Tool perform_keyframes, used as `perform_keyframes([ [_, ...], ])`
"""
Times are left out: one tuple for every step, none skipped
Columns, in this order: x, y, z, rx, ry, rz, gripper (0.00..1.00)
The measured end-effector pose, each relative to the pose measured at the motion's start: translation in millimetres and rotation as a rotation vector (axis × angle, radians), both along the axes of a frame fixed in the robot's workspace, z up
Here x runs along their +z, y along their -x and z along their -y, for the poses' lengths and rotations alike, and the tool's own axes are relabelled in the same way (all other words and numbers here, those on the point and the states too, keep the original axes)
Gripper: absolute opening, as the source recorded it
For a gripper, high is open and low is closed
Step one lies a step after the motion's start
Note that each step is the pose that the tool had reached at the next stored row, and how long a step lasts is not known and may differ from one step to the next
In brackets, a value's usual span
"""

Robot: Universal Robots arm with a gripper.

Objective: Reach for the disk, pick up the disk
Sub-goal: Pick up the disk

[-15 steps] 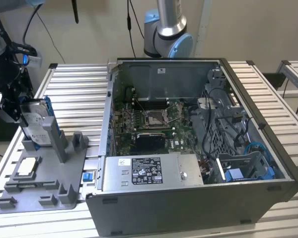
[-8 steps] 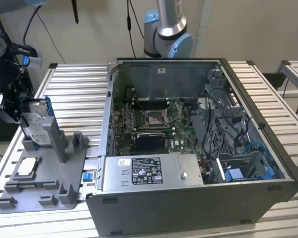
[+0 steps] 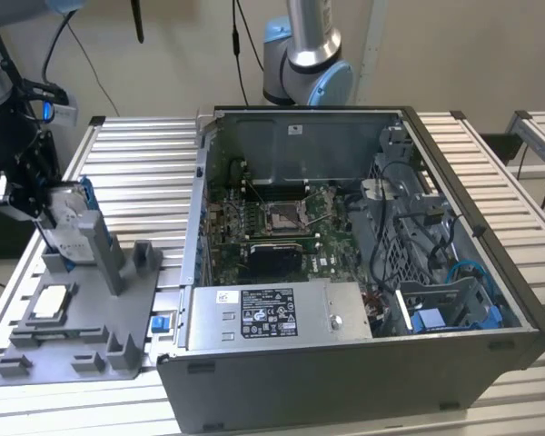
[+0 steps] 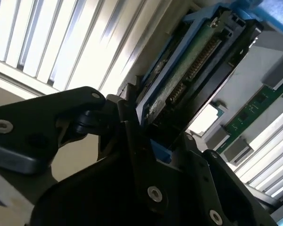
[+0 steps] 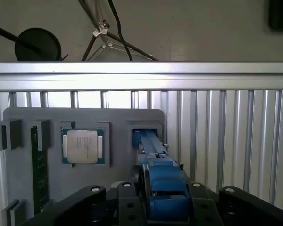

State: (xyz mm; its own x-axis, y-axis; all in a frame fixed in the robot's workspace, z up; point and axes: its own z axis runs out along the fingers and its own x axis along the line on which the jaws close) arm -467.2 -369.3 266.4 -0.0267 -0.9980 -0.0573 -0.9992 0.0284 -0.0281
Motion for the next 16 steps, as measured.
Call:
perform_keyframes([
  [0.0,0.0,0.0,0.0,-0.0001,0.0,0.0],
  [0.0,0.0,0.0,0.0,-0.0001,0.0,0.0],
  [0.0,0.0,0.0,0.0,-0.0001,0.0,0.0],
  [0.0,0.0,0.0,0.0,0.0,0.0,0.0],
  [0.0,0.0,0.0,0.0,0.0001,0.0,0.0],
  [0.0,0.0,0.0,0.0,0.0001,0.0,0.0],
  [0.0,0.0,0.0,0.0,0.0,0.0,0.0],
  [0.0,0.0,0.0,0.0,0.0,0.0,0.0],
  [0.0,0.0,0.0,0.0,0.0,0.0,0.0],
  [-0.1,0.0,0.0,0.0,0.0,0.0,0.0],
  [-0.1,0.0,0.0,0.0,-0.0002,0.0,0.0],
  [-0.2,0.0,0.0,0.0,-0.0004,0.0002,0.0],
  [-0.2,0.0,0.0,0.0,-0.0004,0.0002,0.0],
  [-0.2,0.0,0.0,0.0,0.0005,0.0003,0.0],
  [-0.1,0.0,0.0,0.0,0.0053,0.0003,0.0],
  [0.0,0.0,0.1,0.0,0.0108,0.0002,0.0],
])
